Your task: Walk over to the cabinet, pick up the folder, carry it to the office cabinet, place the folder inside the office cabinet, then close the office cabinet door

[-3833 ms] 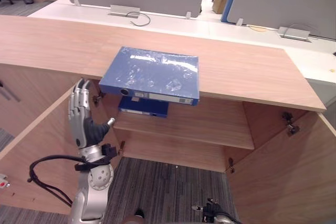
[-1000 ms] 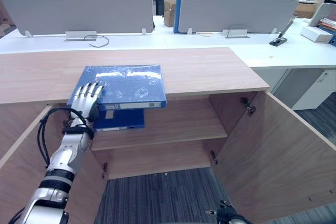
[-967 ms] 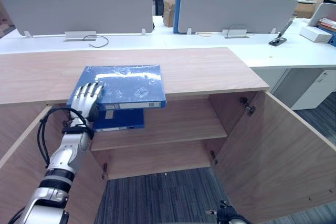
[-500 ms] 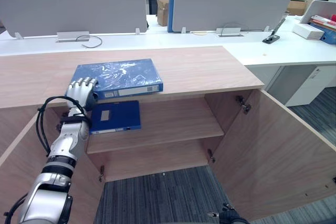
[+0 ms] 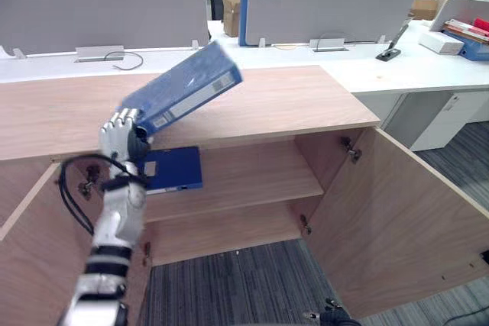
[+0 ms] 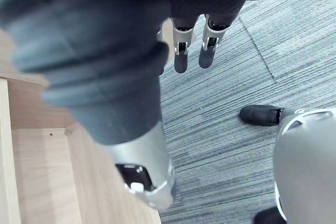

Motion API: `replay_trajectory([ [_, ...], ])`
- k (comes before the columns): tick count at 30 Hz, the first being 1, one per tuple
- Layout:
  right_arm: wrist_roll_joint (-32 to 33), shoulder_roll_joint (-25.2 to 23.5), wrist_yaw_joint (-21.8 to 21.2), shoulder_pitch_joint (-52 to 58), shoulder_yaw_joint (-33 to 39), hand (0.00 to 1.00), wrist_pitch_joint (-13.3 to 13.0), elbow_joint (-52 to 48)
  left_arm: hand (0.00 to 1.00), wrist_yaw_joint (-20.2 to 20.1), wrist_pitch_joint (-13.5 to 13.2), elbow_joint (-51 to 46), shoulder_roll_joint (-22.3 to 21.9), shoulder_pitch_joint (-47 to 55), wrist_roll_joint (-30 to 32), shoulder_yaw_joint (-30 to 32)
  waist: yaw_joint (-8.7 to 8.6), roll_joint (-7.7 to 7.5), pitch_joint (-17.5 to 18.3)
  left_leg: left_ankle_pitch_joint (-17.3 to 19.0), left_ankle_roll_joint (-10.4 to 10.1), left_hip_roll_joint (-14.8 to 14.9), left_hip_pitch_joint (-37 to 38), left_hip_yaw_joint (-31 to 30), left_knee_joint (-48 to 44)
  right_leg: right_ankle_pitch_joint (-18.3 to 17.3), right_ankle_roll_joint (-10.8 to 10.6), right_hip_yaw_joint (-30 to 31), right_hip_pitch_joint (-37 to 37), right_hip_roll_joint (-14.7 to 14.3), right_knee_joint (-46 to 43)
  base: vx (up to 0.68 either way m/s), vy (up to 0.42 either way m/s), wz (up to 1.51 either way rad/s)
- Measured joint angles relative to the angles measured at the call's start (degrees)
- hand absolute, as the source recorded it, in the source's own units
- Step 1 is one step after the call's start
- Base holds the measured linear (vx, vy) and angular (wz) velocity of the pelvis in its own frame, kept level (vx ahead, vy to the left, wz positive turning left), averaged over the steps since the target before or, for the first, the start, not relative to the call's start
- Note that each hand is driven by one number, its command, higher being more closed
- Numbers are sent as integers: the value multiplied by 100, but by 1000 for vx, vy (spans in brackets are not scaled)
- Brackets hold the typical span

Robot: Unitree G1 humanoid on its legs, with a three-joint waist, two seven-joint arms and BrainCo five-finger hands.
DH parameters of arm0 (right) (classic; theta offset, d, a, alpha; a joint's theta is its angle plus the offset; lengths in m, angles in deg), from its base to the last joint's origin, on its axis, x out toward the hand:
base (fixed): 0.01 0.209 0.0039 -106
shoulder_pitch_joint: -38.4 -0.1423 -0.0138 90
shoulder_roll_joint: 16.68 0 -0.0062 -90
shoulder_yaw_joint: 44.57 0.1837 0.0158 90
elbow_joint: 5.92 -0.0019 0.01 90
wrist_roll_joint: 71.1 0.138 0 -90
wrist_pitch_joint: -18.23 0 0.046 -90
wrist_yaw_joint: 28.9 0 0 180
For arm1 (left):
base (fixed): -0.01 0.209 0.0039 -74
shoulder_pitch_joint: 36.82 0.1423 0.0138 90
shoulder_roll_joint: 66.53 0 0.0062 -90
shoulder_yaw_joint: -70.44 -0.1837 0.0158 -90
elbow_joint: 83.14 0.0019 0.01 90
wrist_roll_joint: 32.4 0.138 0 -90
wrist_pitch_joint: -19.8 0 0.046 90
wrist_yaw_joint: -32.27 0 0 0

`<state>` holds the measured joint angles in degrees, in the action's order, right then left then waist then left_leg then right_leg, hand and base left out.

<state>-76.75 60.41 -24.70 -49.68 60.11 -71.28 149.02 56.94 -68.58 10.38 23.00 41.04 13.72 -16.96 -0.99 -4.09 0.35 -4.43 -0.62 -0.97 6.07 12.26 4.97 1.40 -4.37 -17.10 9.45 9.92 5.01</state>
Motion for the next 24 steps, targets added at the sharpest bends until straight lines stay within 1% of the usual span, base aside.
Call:
replay_trajectory([
  [1, 0, -10, 0, 0, 0, 0, 7, 0, 100, 3, -68, -161, -138, 139, -127, -35, 21, 1, 0, -2, 2, 1, 2, -8, 0, -1, 1, -3, 4, -1, -9, -13, -5, 4],
  [2, 1, -33, 0, 3, -1, 0, 15, 0, 100, 6, -182, -437, -386, 379, -378, -114, 52, 2, 1, -5, 7, 3, 7, -24, 2, -2, 3, -17, 20, -5, -22, -19, -5, 4],
  [3, 10, -41, -1, 3, -1, 0, 16, 0, 100, 6, -213, -518, -457, 453, -458, -126, 58, 4, 2, -6, 8, 3, 9, -28, 2, -3, 4, -20, 24, -5, -22, -48, -3, 5],
  [4, 32, -69, -1, 4, -4, 0, 16, 0, 100, 2, -349, -823, -732, 776, -809, -181, 64, 20, 11, -9, 12, 3, 15, -39, 6, -16, 24, -29, 36, -5, -23, -52, 3, 3],
  [6, 128, -128, -3, 26, -27, 0, 17, 0, 100, -18, -583, -1162, -1016, 1230, -1335, -243, 75, 47, 26, -11, 16, 3, 16, -49, 35, -25, 34, -33, 37, -1, -29, -73, 10, 2],
  [7, 221, -162, -4, 50, -43, 0, 18, 1, 100, -51, -695, -1295, -1093, 1425, -1583, -243, 95, 60, 34, -12, 17, 4, 17, -57, 37, -27, 33, -38, 37, 0, -35, -62, 10, 1],
  [9, 281, -177, -5, 75, -128, 0, 18, 1, 100, -116, -835, -1381, -1102, 1610, -2021, -226, 132, 68, 38, -10, 14, 4, 11, -78, 40, -30, 29, -57, 39, 1, -39, -56, 6, 4],
  [10, 321, -181, -5, 76, -143, 0, 17, 1, 100, -128, -861, -1416, -1107, 1668, -2134, -214, 138, 68, 39, -8, 12, 4, 8, -88, 40, -32, 26, -71, 40, 3, -38, -64, 7, 10],
  [11, 472, -177, 4, 78, -304, 0, 6, -3, 100, -154, -964, -1498, -1129, 1850, -2453, -185, 138, 62, 42, -5, 8, 2, 4, -124, 41, -46, 27, -129, 52, 10, -42, -42, 4, 12],
  [13, 513, -191, 9, 83, -451, 0, 1, -20, 100, -181, -1019, -1631, -1202, 2062, -2717, -161, 135, 49, 65, -5, 7, 0, -10, -162, 40, -61, 23, -152, 63, 16, -54, -22, 0, 12],
  [14, 659, -207, 46, 110, -611, 0, -23, -84, 100, -274, -1051, -1827, -1278, 2290, -3144, -154, 137, 44, 106, -4, 6, 12, -36, -177, 40, -72, 6, -151, 34, 18, -90, 0, -9, 8],
  [15, 730, -245, 62, 168, -760, 0, -28, -355, 100, -374, -1125, -1995, -1317, 2551, -3609, -160, 137, 44, 112, -5, 6, 28, -60, -183, 39, -86, -14, -151, -4, 22, -121, -2, -9, 6],
  [16, 751, -269, 78, 188, -797, 0, -37, -521, 100, -429, -1189, -2046, -1329, 2658, -3924, -169, 138, 42, 122, -6, 8, 32, -92, -183, 38, -84, -22, -150, -39, 20, -135, 0, 0, 0],
  [17, 906, -323, 242, 192, -834, 0, -59, -836, 100, -794, -1268, -2106, -1333, 2793, -5064, -199, 133, 31, 109, -17, 21, 37, -121, -182, 36, -68, -47, -143, -70, 14, -141, 0, 0, 0],
  [18, 997, -354, 374, 196, -913, 0, -64, -1173, 100, -1067, -1278, -2105, -1357, 2919, -6038, -237, 140, 30, 108, -37, 49, 17, -115, -182, 35, -68, -48, -147, -71, 10, -164, 0, 0, 0],
  [19, 1079, -356, 424, 200, -966, 0, -68, -1382, 100, -1149, -1277, -2105, -1399, 2977, -6391, -239, 137, 30, 109, -37, 50, 20, -109, -179, 35, -69, -49, -145, -71, 10, -175, 0, 0, 0],
  [20, 1294, -392, 502, 217, -1024, 0, -99, -1848, 100, -1284, -1274, -2106, -1503, 3086, -6902, -245, 136, 24, 104, -37, 50, 23, -115, -178, 34, -70, -51, -144, -81, 11, -182, 0, 0, 0],
  [21, 1552, -431, 526, 234, -1105, 0, -204, -2318, 100, -1364, -1266, -2106, -1564, 3192, -7138, -271, 136, 17, 97, -37, 50, 27, -128, -170, 33, -71, -52, -137, -105, 8, -192, 0, 0, 0],
  [22, 1700, -431, 515, 242, -1177, 0, -264, -2541, 100, -1404, -1266, -2106, -1568, 3238, -7215, -285, 135, 13, 94, -37, 50, 30, -134, -164, 32, -72, -52, -132, -117, 6, -198, -38, 1, -4],
  [23, 1995, -452, 449, 257, -1272, 0, -351, -3091, 100, -1523, -1264, -2108, -1558, 3330, -7359, -328, 128, 13, 93, -37, 50, 34, -147, -155, 32, -82, -65, -126, -146, 6, -222, -36, 1, -2],
  [24, 2091, -456, 420, 284, -1313, 0, -377, -3351, 100, -1576, -1264, -2113, -1551, 3344, -7382, -355, 131, 13, 92, -37, 50, 35, -154, -156, 31, -87, -71, -125, -158, 7, -234, -36, -1, -1],
])
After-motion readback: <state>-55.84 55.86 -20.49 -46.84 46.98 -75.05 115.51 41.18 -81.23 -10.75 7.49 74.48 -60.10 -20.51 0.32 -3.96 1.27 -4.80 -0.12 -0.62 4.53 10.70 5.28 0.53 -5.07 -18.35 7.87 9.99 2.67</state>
